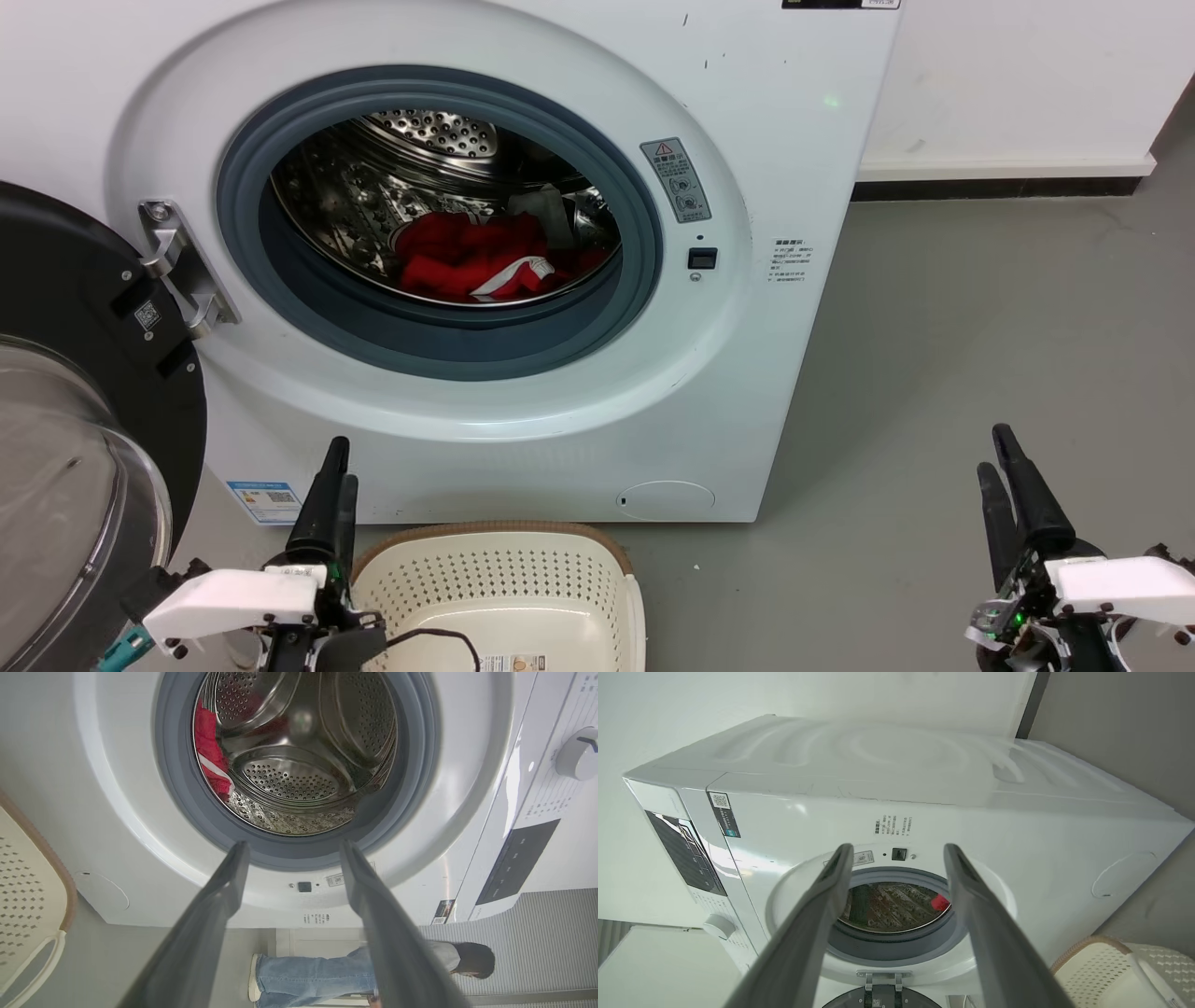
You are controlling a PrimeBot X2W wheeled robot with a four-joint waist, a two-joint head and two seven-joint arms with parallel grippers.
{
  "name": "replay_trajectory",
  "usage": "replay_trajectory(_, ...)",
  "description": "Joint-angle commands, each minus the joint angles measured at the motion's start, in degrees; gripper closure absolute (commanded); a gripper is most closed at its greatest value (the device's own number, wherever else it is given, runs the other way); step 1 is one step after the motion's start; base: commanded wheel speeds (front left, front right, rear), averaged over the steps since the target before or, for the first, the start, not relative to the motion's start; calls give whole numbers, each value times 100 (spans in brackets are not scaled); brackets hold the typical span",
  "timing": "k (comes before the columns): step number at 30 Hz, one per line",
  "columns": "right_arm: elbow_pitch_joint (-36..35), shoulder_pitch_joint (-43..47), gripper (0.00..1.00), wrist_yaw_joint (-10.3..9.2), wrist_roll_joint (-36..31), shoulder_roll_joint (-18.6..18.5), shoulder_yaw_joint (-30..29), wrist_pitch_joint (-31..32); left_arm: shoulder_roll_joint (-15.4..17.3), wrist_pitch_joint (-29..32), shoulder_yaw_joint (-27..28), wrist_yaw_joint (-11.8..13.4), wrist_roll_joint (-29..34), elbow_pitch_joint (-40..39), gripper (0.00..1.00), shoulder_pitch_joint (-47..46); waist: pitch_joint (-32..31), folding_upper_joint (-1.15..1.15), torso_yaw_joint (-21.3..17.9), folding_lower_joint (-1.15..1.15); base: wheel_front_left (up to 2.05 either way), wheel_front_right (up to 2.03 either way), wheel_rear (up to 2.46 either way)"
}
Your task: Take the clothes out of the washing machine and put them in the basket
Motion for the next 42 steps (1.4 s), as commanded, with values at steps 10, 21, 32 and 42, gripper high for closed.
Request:
replay_trajectory(10, -484, 4, 0, 0, -1577, -18, -2, -288, 44, -288, -126, -8, 1136, -352, 0, -206, -8, 0, -11, 0, 0, 0, 0)
replay_trajectory(21, -767, 135, 0, 0, -3173, -19, 97, -533, 141, -534, -236, -9, 2575, -452, 0, -270, -9, 0, -23, 0, 0, 0, 0)
replay_trajectory(32, -794, 209, 0, 0, -4456, -19, 169, -710, 239, -752, -330, -9, 3874, -522, 0, -286, -3, 0, -33, 0, 0, 0, 0)
replay_trajectory(42, -870, 244, 0, 0, -5446, -19, 155, -715, 345, -933, -449, -10, 4806, -450, 0, -302, -3, 0, -49, 0, 0, 0, 0)
